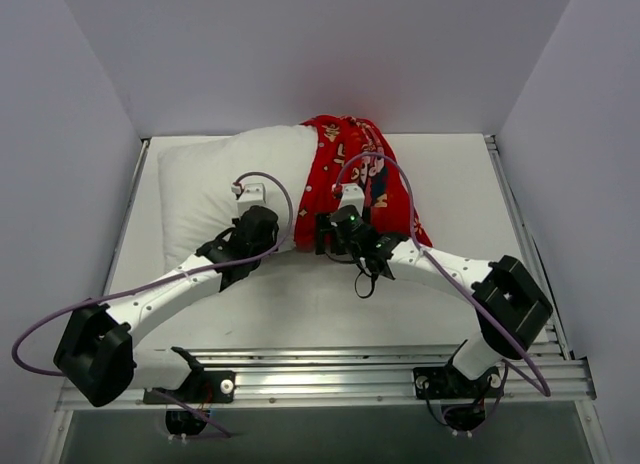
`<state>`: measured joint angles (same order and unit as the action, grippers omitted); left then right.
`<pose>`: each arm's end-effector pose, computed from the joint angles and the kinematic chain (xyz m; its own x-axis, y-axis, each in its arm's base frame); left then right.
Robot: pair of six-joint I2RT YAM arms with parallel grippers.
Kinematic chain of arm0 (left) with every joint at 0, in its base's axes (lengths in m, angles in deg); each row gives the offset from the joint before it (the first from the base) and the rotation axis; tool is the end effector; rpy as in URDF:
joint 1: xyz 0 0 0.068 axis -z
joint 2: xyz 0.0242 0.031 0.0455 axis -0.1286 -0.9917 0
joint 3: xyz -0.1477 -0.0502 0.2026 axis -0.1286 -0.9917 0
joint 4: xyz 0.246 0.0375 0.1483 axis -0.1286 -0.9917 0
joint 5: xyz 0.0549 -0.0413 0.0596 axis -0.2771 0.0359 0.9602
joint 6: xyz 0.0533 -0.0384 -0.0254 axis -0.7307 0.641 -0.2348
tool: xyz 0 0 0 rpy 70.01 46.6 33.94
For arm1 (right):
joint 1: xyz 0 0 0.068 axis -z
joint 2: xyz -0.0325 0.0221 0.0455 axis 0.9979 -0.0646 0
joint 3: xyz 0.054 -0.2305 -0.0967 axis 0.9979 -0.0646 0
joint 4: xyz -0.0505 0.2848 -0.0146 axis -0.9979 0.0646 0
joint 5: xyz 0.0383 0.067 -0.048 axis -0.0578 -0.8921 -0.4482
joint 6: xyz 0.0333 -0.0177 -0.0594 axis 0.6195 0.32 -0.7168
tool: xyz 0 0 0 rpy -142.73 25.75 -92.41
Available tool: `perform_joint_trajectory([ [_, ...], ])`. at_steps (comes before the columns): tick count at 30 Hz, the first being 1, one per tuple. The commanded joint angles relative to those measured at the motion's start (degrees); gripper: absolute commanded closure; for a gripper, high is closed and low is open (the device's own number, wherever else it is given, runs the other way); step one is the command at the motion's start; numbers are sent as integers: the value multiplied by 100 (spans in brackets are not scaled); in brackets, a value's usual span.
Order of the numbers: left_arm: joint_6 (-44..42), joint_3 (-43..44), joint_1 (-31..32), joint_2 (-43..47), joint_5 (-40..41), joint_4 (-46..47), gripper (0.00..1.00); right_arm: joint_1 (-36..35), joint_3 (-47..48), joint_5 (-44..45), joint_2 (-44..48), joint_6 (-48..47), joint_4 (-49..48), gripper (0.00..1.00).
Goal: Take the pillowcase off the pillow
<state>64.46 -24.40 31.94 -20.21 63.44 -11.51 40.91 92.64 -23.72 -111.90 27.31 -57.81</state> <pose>0.2722 -0.1851 0.2104 -0.5496 -0.1357 -0.8243 -0.0550 0.9905 -0.1263 0.2853 0.2708 0.1987 -0.5055 0.0928 -0.8579 -0.3668 0.8768 0.3110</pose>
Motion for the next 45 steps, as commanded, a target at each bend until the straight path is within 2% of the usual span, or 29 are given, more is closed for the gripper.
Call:
perform_joint_trajectory([
  [1,-41,69,4,385,214,319,98,55,229,767,-306,228,-47,24],
  [2,-41,78,4,481,293,223,98,108,256,864,-342,263,-2,29],
  [3,-24,96,-30,525,459,161,98,179,274,1004,-386,307,33,45],
  [5,-15,148,-109,631,540,29,98,432,248,1076,-395,430,60,64],
  [6,-15,157,-232,657,549,-24,98,521,247,1085,-387,456,86,83],
  [8,98,219,-417,727,514,-216,98,784,282,1128,-273,457,226,97],
  [9,125,245,-513,754,488,-270,98,855,300,1163,-211,439,279,100],
  [14,196,368,-1313,1026,444,-620,98,1531,475,1462,509,465,876,100],
  [17,161,561,-1893,1202,391,-832,98,2427,590,1367,948,579,1333,100],
  [18,135,675,-2051,1237,356,-868,98,2986,608,1279,1184,693,1447,100],
  [23,91,1071,-2895,1264,-13,-1149,98,4361,826,673,1687,887,1597,100],
  [25,47,1194,-2940,1273,4,-1211,98,4721,967,575,1793,887,1738,100],
  [29,-6,1177,-3001,1422,215,-1412,98,5021,1065,584,2012,852,1861,100],
  [31,-24,1090,-3124,1545,119,-1474,98,5171,1056,313,2144,747,1862,100],
  [33,-120,1019,-3125,1641,-82,-1440,98,5128,1047,-134,2276,545,1583,100],
  [35,-147,862,-3081,1773,-653,-1360,98,4874,968,-1153,2303,326,1344,100],
  [37,-138,799,-2941,1870,-961,-1378,98,4067,951,-1638,2215,202,1264,96],
  [40,-129,746,-2520,1984,-1130,-1448,98,2863,802,-1702,2127,166,1220,79],
  [41,-138,738,-2405,2002,-1130,-1474,98,2564,688,-1484,2110,184,1229,69],
  [43,-138,746,-2194,2029,-1077,-1570,98,1723,547,-1202,2031,315,1220,62],
  [44,-129,755,-2045,2046,-1051,-1606,98,1474,390,-913,1978,368,1220,55],
  [45,-121,764,-1991,2046,-1007,-1641,98,1262,318,-754,1873,473,1307,52],
])
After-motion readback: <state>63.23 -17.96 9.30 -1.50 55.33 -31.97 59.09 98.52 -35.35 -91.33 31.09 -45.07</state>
